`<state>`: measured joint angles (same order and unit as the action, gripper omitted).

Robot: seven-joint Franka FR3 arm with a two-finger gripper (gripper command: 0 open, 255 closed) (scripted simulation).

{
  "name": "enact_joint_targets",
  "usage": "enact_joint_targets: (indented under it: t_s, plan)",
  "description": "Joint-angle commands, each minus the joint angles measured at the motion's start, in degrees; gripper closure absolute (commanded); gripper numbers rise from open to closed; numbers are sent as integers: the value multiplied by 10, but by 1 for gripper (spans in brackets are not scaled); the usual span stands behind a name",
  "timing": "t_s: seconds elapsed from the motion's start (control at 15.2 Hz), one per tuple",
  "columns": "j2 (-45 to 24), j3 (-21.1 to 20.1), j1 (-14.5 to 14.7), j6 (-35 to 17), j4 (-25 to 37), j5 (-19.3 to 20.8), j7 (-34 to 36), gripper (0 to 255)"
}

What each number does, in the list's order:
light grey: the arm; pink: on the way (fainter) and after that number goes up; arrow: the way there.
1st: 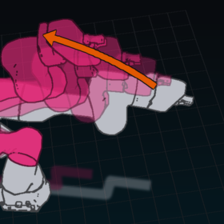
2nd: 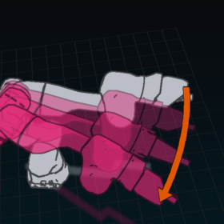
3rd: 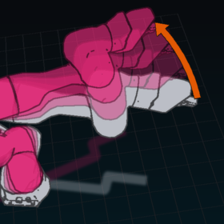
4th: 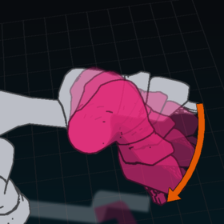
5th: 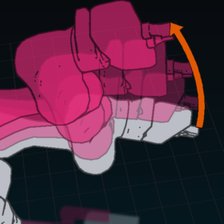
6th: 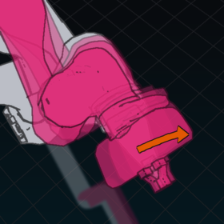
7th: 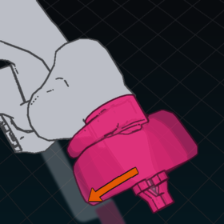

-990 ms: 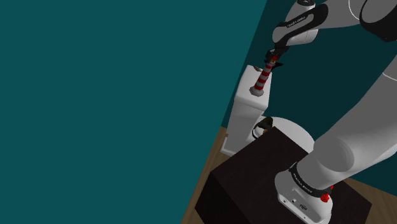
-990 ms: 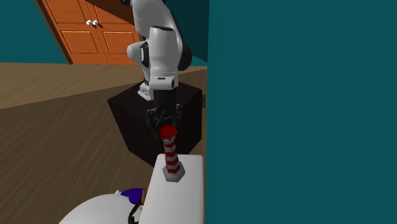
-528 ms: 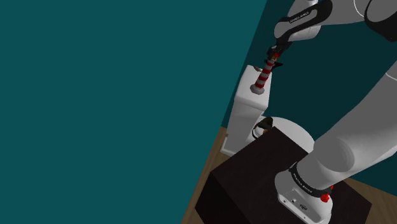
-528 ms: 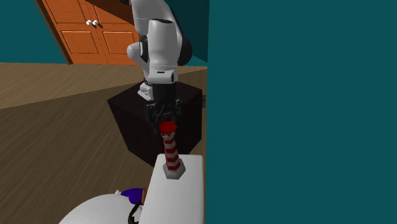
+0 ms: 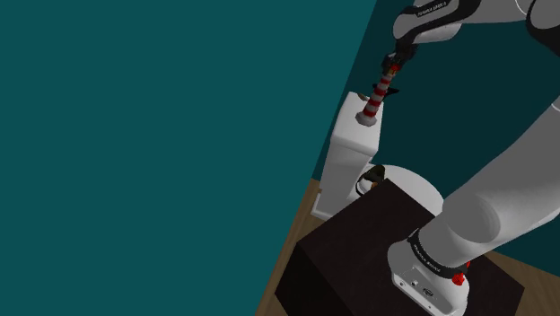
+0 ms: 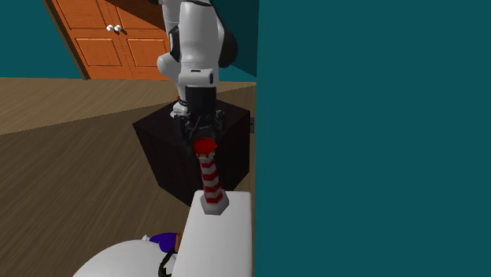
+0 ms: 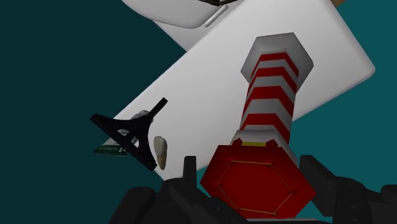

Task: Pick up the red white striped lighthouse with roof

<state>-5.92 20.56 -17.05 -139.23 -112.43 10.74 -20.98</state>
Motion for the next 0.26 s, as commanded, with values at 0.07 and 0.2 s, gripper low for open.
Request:
enact_joint_targets:
  t_s: [0.07, 0.2]
  plan:
    - [7, 0, 1, 22, 15, -1, -3, 255]
    - [7, 0, 1, 23, 16, -1, -3, 255]
